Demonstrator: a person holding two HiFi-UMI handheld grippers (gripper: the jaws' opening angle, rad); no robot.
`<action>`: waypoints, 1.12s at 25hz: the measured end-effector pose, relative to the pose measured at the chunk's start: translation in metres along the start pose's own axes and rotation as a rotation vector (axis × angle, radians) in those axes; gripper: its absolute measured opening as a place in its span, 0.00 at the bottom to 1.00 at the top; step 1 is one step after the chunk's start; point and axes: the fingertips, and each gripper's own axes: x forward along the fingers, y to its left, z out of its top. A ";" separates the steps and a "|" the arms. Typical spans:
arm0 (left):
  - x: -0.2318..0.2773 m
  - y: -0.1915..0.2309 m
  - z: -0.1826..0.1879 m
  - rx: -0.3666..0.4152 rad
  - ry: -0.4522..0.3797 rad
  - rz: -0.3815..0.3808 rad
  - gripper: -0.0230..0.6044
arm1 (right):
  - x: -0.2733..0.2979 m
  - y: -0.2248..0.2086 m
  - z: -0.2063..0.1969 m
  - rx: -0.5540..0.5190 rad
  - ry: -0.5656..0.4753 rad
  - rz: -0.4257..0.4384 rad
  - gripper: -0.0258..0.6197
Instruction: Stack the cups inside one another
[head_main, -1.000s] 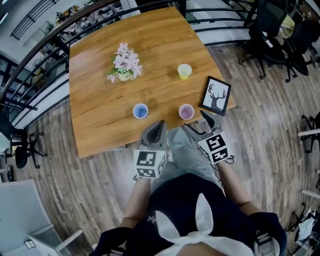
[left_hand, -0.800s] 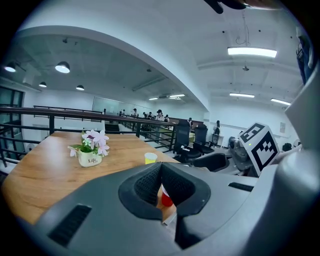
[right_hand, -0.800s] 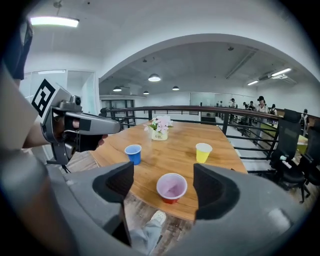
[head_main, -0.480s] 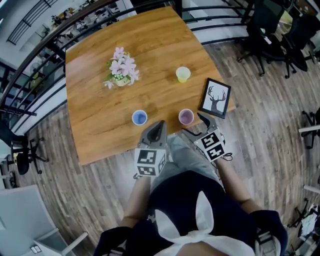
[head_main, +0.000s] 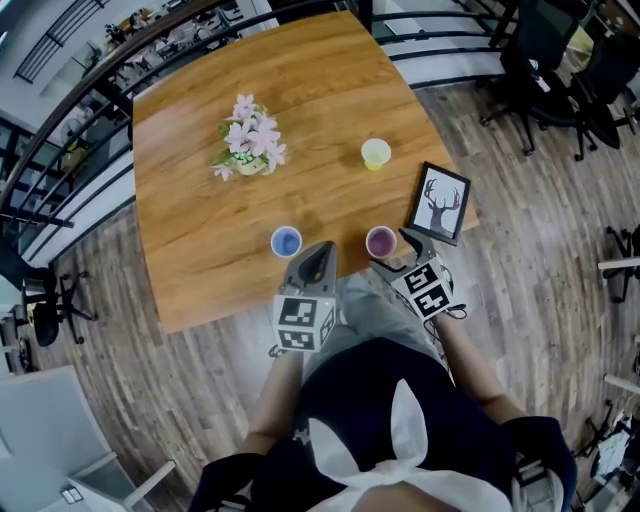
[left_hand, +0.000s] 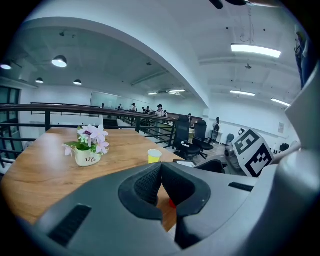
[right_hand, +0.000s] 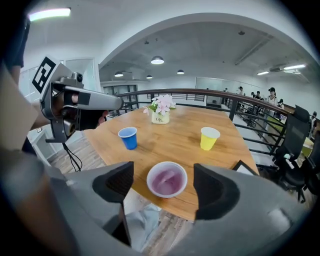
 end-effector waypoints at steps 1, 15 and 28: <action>0.002 0.001 0.000 0.000 0.002 -0.003 0.06 | 0.002 -0.001 -0.002 0.002 0.008 0.002 0.62; 0.028 0.007 -0.003 -0.001 0.044 -0.035 0.06 | 0.031 -0.007 -0.023 -0.023 0.121 0.056 0.62; 0.040 0.018 -0.005 -0.006 0.059 -0.025 0.06 | 0.042 -0.010 -0.029 -0.111 0.196 0.083 0.55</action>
